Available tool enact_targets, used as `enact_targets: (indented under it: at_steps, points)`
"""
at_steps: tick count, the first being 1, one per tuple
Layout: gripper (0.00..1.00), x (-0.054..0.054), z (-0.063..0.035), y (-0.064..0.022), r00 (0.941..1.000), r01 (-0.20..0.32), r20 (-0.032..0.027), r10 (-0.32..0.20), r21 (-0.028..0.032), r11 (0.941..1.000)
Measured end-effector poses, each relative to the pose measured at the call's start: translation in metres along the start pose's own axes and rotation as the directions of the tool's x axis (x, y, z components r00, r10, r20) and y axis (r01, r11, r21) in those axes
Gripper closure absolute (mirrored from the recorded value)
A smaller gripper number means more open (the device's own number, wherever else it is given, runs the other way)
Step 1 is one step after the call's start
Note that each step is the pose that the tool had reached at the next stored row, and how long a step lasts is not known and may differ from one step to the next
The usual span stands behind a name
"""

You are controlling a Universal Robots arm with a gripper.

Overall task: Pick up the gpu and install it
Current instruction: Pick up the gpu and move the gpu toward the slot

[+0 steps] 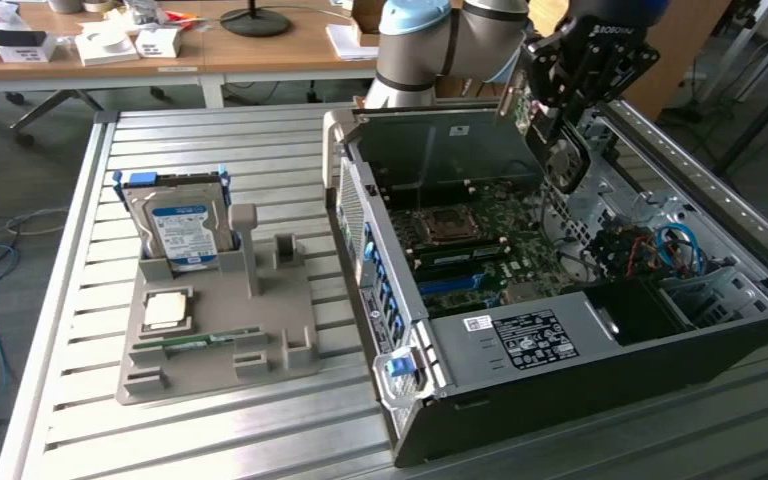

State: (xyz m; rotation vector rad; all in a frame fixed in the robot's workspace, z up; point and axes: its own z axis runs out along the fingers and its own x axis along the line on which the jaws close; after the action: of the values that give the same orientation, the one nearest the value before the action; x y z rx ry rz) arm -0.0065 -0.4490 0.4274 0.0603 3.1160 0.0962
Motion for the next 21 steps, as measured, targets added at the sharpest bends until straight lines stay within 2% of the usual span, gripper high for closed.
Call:
enact_targets:
  at_steps: [9,12,16,21]
  points:
    - [0.74,0.000,0.0122,-0.0007,1.0000,0.000,-0.0001,0.000,0.0002,1.0000]
    - [0.74,0.000,0.0123,-0.0007,1.0000,0.000,-0.0001,0.000,0.0002,1.0000]
    - [0.74,-0.006,0.0129,-0.0006,1.0000,0.000,0.0000,0.000,-0.0005,1.0000]
    - [0.74,-0.006,0.0152,-0.0007,1.0000,0.000,0.0001,0.000,-0.0015,1.0000]
